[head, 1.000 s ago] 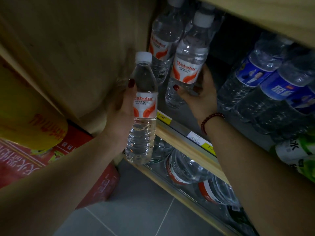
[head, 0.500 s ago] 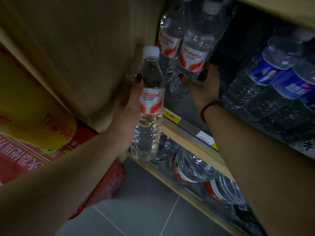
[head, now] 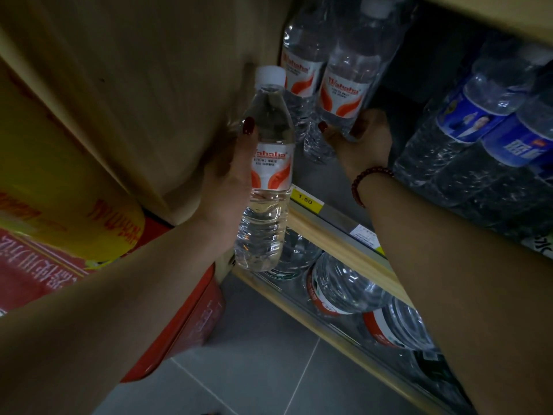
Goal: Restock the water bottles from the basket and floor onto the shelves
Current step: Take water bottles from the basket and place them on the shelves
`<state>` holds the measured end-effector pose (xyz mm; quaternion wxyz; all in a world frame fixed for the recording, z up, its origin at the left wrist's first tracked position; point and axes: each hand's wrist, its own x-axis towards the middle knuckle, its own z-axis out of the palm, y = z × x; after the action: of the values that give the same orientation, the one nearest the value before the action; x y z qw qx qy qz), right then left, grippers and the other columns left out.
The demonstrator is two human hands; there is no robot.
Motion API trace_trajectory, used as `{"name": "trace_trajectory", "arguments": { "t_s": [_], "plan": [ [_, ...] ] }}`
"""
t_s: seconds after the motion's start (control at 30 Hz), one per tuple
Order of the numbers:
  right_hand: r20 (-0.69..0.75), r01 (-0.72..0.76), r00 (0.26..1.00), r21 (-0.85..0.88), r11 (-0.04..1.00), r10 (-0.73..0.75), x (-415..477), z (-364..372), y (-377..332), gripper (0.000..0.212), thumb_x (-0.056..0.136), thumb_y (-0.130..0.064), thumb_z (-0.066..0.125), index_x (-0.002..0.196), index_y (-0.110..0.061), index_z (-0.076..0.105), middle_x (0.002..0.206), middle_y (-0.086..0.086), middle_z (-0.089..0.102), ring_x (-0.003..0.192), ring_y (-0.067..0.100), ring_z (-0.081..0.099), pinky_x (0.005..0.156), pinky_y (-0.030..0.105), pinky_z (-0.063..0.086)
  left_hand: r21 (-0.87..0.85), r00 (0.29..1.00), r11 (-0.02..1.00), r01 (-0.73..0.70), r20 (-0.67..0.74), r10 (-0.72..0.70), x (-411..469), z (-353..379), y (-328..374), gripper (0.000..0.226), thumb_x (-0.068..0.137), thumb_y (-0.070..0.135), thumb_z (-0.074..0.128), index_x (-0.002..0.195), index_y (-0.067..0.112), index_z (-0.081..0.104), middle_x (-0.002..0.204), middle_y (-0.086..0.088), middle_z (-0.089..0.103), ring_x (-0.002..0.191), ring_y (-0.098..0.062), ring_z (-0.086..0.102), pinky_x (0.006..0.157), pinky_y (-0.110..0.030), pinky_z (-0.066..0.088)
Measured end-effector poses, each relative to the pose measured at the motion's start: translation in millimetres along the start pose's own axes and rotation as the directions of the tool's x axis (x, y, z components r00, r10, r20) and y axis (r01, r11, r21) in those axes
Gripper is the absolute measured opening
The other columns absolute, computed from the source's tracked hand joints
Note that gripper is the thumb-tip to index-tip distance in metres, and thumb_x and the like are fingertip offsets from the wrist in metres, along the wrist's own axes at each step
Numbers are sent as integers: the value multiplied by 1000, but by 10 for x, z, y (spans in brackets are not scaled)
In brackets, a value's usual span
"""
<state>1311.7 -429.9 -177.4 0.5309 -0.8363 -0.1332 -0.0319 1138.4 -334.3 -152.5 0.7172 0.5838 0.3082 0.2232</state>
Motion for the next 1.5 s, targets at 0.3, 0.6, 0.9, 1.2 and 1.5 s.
{"name": "trace_trajectory", "arguments": {
  "t_s": [0.3, 0.6, 0.9, 1.2, 1.5],
  "plan": [
    [66, -140, 989, 200, 970, 129, -293, -226, -240, 25, 78, -22, 77, 101, -18, 68, 104, -5, 68, 99, 7, 62, 88, 26, 53, -41, 1000, 999, -1, -22, 0, -13, 4, 140, 22, 89, 48, 57, 93, 27, 61, 67, 19, 68, 59, 12, 62, 58, -3, 48],
    [533, -294, 844, 364, 884, 61, -1020, -397, -606, 41, 61, -31, 74, 101, -21, 66, 97, -7, 72, 94, 8, 69, 78, 24, 56, -74, 995, 993, -94, 39, 97, -61, 120, 196, 27, 95, 40, 54, 75, 23, 62, 62, 13, 70, 60, 8, 63, 54, -4, 44],
    [562, -278, 822, 256, 926, 91, -902, -454, -651, 49, 52, -32, 77, 98, -19, 68, 90, -6, 74, 86, 9, 70, 70, 26, 57, -57, 974, 996, -71, 212, 81, 31, 146, 163, 38, 92, 54, 53, 97, 20, 68, 93, 1, 76, 94, -13, 71, 89, -31, 55],
    [432, -201, 901, 358, 912, 29, -699, -505, -739, 34, 56, -25, 77, 89, -20, 71, 88, -4, 75, 86, 13, 71, 67, 26, 57, 125, 988, 985, -115, 120, 100, 280, -95, -41, 40, 98, 40, 51, 114, 7, 66, 108, -3, 69, 101, -11, 63, 91, -23, 47],
    [241, -60, 970, 378, 924, -35, -410, -421, -825, 23, 73, -13, 78, 94, -19, 70, 103, 3, 73, 99, 20, 69, 86, 48, 56, 576, 819, 594, -561, 284, 499, 431, -302, -700, 47, 75, 30, 76, 118, 12, 69, 123, -9, 60, 116, 1, 39, 98, -3, 29]
  ]
}}
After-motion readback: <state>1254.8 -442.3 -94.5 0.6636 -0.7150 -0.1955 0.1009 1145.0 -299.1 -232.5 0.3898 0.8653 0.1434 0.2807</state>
